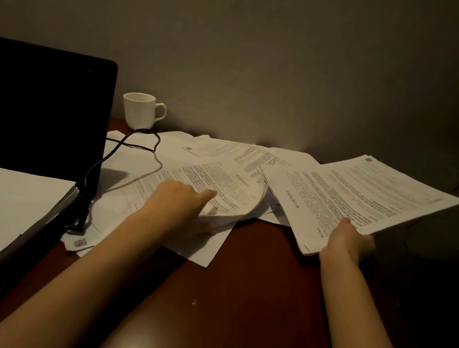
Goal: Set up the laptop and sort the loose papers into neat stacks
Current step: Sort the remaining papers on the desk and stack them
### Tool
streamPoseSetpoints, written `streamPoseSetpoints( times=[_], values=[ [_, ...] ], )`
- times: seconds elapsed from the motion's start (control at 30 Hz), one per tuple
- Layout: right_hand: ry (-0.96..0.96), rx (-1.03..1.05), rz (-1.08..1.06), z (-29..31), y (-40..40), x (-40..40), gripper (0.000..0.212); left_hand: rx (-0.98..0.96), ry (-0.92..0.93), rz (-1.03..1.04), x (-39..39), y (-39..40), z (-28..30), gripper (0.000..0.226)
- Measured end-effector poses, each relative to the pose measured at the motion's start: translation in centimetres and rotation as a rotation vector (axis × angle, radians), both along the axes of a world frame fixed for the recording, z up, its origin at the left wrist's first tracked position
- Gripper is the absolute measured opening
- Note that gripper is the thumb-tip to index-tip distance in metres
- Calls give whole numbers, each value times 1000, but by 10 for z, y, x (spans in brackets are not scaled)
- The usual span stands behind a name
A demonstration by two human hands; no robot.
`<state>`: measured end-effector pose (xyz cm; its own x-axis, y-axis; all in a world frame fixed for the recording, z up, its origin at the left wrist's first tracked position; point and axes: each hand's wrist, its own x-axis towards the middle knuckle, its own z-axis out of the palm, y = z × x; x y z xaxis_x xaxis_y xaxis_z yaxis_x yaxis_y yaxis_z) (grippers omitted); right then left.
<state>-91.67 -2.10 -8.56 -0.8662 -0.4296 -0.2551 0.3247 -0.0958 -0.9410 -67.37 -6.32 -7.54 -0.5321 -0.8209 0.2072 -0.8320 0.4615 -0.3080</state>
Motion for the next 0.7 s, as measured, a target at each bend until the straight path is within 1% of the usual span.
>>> streamPoseSetpoints(
  times=[0.07, 0.13, 0.2, 0.23, 0.3, 0.33, 0.37, 0.4, 0.47, 0.53, 0.6, 0.7],
  values=[
    [-2, 10, 6, -1, 0, 0, 28, -25, -69, 17, -10, 10, 3, 59],
    [-5, 9, 5, -2, -1, -1, 29, -40, -98, 5, -19, 18, 4, 44],
    [-7, 9, 0, -1, -1, 0, 30, -35, -128, -5, -25, 22, 4, 34],
    [-7, 15, -4, -1, -1, 0, 30, -31, -135, -10, -27, 22, 5, 33],
    [-10, 20, -14, -1, -1, -1, 31, 2, -116, -20, -23, 17, 5, 44],
    [-14, 17, -18, -1, -1, -2, 31, 26, -77, -16, -19, 12, 5, 50],
    [-19, 15, -23, -1, -2, -2, 32, 56, 3, 0, -12, 7, 6, 53],
    [-22, 13, -28, -1, -2, -3, 32, 90, 134, 29, -5, 4, 7, 54],
    [-23, 10, -35, -1, -2, -4, 32, 152, 477, 97, 11, 1, 9, 52],
    [-9, 16, -28, 0, -2, -3, 31, 110, 749, 129, 20, -1, 9, 51],
    [22, 11, 12, 2, -2, 1, 30, 6, 911, 120, 24, -3, 7, 48],
    [115, -26, 118, 4, -2, 16, 30, -65, 1026, 96, 19, 0, 9, 39]
  ],
)
